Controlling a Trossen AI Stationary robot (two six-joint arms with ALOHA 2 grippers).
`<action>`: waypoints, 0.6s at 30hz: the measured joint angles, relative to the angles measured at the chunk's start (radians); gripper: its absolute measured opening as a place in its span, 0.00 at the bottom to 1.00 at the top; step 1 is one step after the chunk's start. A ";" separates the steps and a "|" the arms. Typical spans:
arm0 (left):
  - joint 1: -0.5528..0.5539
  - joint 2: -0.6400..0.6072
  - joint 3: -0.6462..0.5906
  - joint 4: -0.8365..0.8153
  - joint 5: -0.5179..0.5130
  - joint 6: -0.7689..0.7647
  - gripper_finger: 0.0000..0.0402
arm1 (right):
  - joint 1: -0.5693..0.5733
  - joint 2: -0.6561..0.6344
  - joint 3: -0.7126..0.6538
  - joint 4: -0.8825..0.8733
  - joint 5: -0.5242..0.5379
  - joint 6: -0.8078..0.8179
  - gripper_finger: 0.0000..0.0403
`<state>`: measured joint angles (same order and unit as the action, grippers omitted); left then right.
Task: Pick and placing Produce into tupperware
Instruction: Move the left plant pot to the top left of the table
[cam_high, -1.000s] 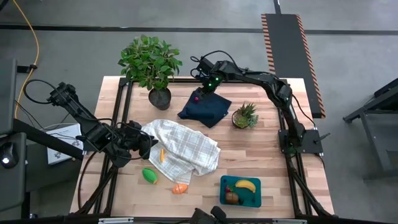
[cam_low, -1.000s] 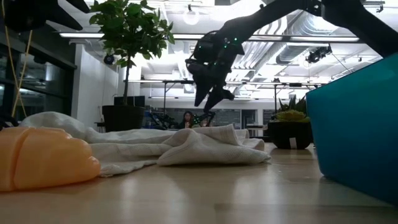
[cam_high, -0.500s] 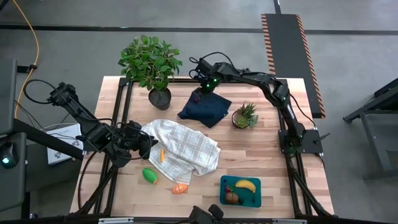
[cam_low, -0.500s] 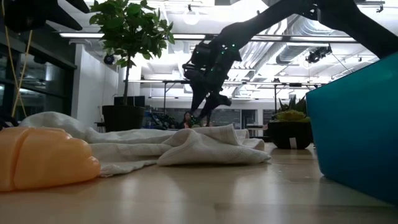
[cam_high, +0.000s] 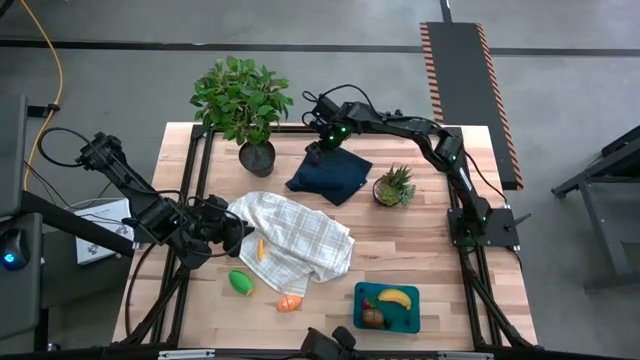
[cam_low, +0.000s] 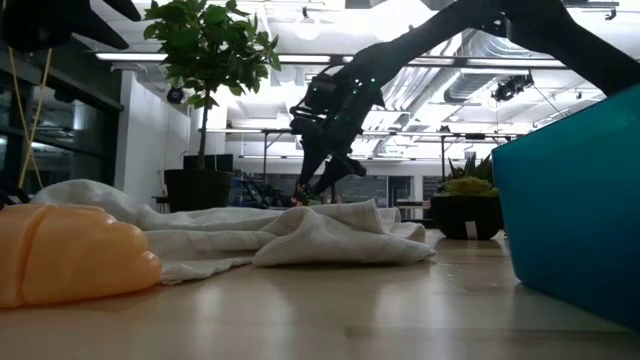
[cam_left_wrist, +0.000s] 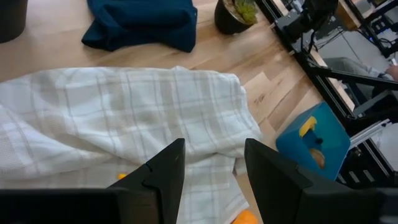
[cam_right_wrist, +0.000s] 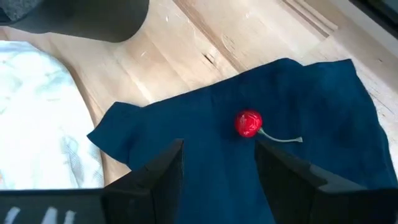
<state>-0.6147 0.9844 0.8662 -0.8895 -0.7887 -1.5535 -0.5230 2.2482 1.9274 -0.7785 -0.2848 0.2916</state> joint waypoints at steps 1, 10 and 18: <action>0.000 0.000 0.000 0.000 0.000 0.000 0.39 | -0.001 0.000 0.000 0.000 0.000 0.001 0.47; 0.000 0.000 0.000 0.005 0.004 -0.004 0.39 | -0.014 0.026 0.000 0.020 -0.011 0.025 0.47; 0.000 0.000 0.000 0.004 0.023 -0.025 0.39 | -0.013 0.072 0.004 0.024 -0.013 0.021 0.47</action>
<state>-0.6147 0.9844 0.8665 -0.8855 -0.7659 -1.5784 -0.5362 2.3204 1.9312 -0.7546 -0.2977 0.3127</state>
